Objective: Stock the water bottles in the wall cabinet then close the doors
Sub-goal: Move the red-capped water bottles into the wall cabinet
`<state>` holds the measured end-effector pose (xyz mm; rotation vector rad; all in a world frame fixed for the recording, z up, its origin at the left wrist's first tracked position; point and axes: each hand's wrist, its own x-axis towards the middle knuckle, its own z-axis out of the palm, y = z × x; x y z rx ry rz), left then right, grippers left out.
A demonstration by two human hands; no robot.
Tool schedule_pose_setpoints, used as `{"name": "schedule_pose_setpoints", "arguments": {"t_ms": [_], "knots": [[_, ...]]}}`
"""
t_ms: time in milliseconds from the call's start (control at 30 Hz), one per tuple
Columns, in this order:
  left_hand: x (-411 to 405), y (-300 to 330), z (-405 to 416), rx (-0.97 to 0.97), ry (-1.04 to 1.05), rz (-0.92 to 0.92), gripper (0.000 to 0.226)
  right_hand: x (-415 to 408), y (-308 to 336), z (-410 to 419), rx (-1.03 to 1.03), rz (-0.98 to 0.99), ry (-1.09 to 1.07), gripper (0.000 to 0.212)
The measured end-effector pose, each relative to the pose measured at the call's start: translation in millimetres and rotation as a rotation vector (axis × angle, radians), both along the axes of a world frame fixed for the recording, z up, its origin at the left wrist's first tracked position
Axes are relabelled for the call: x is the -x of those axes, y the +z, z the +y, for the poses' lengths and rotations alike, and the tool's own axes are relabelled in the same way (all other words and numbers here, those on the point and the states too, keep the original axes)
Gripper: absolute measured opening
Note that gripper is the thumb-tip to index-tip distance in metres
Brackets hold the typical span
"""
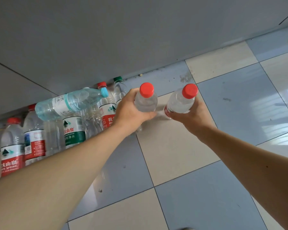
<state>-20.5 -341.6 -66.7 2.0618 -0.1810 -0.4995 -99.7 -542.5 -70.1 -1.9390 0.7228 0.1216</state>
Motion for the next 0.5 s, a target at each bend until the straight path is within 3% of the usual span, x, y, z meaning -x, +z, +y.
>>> {"name": "schedule_pose_setpoints", "arguments": {"t_ms": [267,500], "knots": [[1.0,-22.6,-3.3,-0.045,0.017,-0.038,0.06,0.1,-15.9,3.7,0.02,-0.012,-0.011,0.048],[57.1,32.7,26.1,0.086,-0.017,0.112,0.063,66.0,43.9,42.7,0.017,-0.037,-0.106,0.049]]}}
